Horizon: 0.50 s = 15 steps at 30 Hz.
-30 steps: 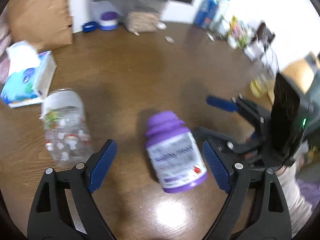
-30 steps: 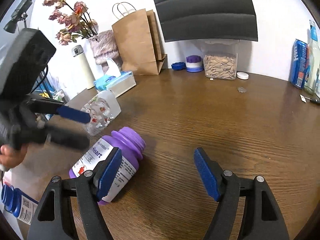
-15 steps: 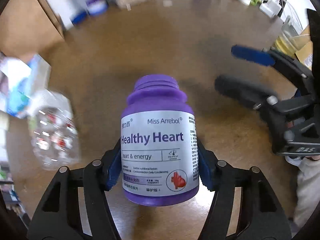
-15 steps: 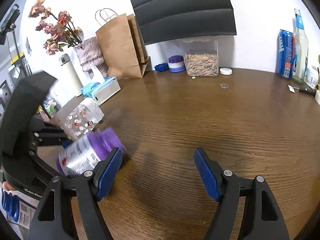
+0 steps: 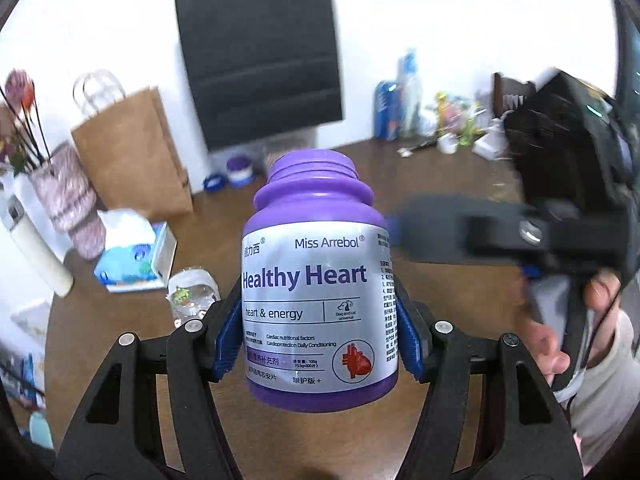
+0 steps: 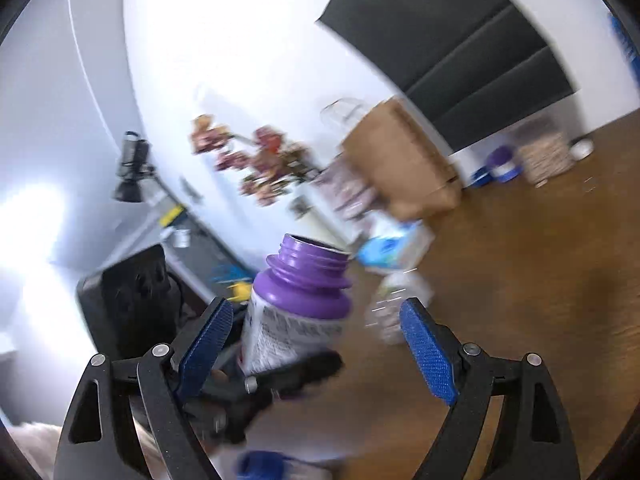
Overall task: Flip cup upright
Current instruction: 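Regrasp the bottle cap-up with the right gripper while the left gripper releases it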
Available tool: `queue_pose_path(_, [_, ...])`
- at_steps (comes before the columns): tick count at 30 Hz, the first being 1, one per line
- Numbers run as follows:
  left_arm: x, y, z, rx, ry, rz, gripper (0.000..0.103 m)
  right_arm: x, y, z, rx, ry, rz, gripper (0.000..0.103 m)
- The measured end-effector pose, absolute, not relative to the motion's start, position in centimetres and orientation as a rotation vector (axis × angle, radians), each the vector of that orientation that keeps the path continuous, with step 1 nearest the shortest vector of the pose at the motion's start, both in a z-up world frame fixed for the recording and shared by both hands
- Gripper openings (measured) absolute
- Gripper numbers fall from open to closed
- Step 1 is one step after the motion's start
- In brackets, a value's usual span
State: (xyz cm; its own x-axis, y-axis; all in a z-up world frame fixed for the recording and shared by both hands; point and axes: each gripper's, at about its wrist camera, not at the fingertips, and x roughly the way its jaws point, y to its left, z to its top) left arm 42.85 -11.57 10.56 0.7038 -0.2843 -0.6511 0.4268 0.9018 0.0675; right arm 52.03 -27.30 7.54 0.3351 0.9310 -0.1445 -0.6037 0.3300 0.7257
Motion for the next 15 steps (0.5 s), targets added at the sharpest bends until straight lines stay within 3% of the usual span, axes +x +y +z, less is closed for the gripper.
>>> queue_pose_path(4, [39.2,-11.3,11.6,0.213,0.528,-0.475,0.06,51.6,-25.3,8.3,0.74,0.691,1.204,0.086])
queue_pose_path(5, [38.6,-11.1,11.7,0.217,0.505,-0.471,0.06,51.3,-24.9,8.3,0.741,0.708,1.202,0.067])
queue_pose_path(13, [38.0,-9.1,9.8,0.102,0.481,-0.515,0.064,44.8,-21.5,12.7,0.297,0.563,0.947,0.067])
queue_pose_path(15, [37.8,-8.6,9.0,0.073,0.47,-0.498,0.075,43.8,-20.8,12.9,0.234,0.54,0.916,0.067])
